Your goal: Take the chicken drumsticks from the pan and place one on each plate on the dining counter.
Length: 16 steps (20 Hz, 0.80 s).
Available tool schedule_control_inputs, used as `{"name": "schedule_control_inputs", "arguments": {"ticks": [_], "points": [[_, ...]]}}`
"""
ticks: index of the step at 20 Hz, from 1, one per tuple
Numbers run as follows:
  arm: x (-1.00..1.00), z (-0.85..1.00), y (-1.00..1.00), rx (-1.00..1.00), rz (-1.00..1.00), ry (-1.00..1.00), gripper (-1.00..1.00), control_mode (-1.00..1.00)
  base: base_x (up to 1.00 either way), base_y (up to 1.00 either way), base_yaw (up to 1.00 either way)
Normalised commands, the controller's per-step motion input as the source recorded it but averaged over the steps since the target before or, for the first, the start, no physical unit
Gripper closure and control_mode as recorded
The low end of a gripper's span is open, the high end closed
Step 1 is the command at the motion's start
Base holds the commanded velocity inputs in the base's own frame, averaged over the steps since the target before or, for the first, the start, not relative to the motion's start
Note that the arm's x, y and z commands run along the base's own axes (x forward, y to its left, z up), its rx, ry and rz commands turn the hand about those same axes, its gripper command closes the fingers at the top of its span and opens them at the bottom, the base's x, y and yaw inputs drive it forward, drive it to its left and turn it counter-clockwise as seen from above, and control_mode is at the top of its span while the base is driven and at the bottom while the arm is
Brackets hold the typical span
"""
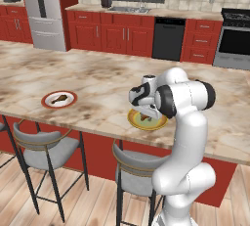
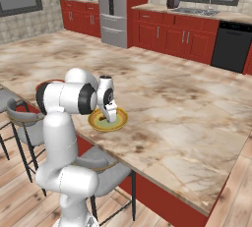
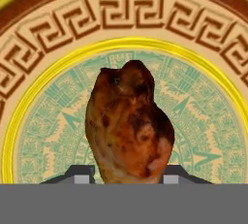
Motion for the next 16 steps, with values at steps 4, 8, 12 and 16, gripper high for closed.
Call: {"name": "schedule_control_inputs", "arguments": {"ticks": [4, 8, 12, 16], "points": [[-0.01, 0.05, 0.00, 0.01, 0.00, -0.09, -1.00, -1.00, 0.00, 0.00, 0.00], [-0.09, 0.64, 0.00, 0.03, 0.03, -0.20, -1.00, -1.00, 0.00, 0.00, 0.00], [-0.12, 0.96, 0.00, 0.04, 0.03, -0.20, -1.00, -1.00, 0.00, 0.00, 0.00], [-0.79, 1.00, -0.13, 0.07, 0.07, -0.17, -1.00, -1.00, 0.00, 0.00, 0.00]]}}
